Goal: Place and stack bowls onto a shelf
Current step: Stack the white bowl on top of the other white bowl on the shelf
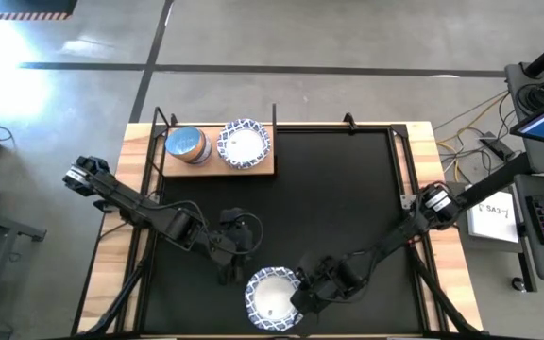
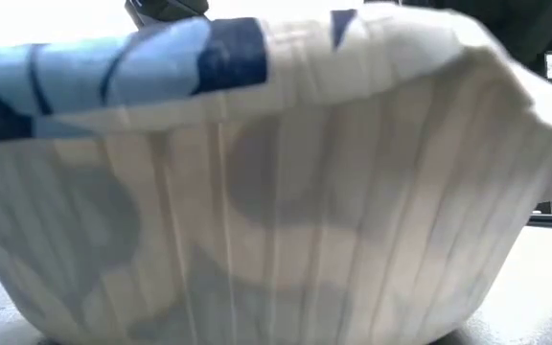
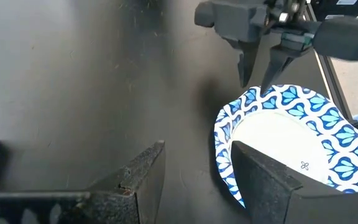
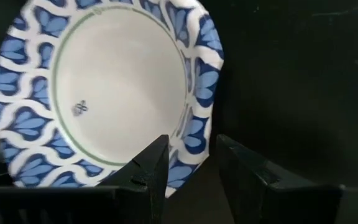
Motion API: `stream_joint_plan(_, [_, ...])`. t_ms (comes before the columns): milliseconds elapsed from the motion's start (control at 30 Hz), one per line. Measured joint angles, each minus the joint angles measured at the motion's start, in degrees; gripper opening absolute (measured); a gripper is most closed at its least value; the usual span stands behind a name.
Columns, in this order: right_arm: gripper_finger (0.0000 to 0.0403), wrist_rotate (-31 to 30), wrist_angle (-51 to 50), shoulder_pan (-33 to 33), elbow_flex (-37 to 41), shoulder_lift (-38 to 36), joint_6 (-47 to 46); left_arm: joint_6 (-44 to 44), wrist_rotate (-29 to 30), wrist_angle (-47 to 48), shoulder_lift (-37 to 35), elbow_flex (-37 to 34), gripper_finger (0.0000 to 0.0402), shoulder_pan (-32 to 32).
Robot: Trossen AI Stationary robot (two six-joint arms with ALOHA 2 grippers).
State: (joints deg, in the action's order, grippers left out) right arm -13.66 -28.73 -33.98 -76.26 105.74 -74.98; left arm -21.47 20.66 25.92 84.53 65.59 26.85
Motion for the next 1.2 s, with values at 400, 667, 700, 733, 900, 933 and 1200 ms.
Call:
stream_joint_plan(400, [0.0123, 0.22, 5.47, 0.01, -0.01, 3.90, 0.09, 0.85, -0.04, 0.93, 0.00, -0.06, 0.0166, 0.00])
stream_joint_plan(667, [0.0118, 1.37, 8.93, 0.00, -0.29, 7.14, 0.71, 1.31, -0.04, 1.00, 0.00, -0.06, 0.0166, 0.00])
stream_joint_plan(700, [0.0115, 1.34, 9.13, 0.01, -0.47, 7.47, 0.75, 1.33, -0.04, 1.00, 0.00, -0.06, 0.0166, 0.00])
stream_joint_plan(733, [0.0110, 1.27, 9.25, -0.01, -0.51, 7.51, 0.88, 1.31, -0.04, 1.06, 0.00, -0.06, 0.0166, 0.00])
stream_joint_plan(900, [0.0074, 1.72, 10.74, 0.01, -0.49, 7.03, 3.22, 1.46, -0.04, 1.15, 0.00, -0.06, 0.0166, 0.01])
stream_joint_plan(933, [0.0065, 1.72, 10.76, 0.01, -0.49, 6.71, 3.60, 1.46, -0.04, 1.13, 0.00, -0.06, 0.0166, 0.00])
stream_joint_plan(1200, [0.0011, 2.61, 10.36, 0.23, -0.49, 5.04, 7.07, 1.46, -0.19, 1.24, 0.00, -0.06, 0.0166, 0.00])
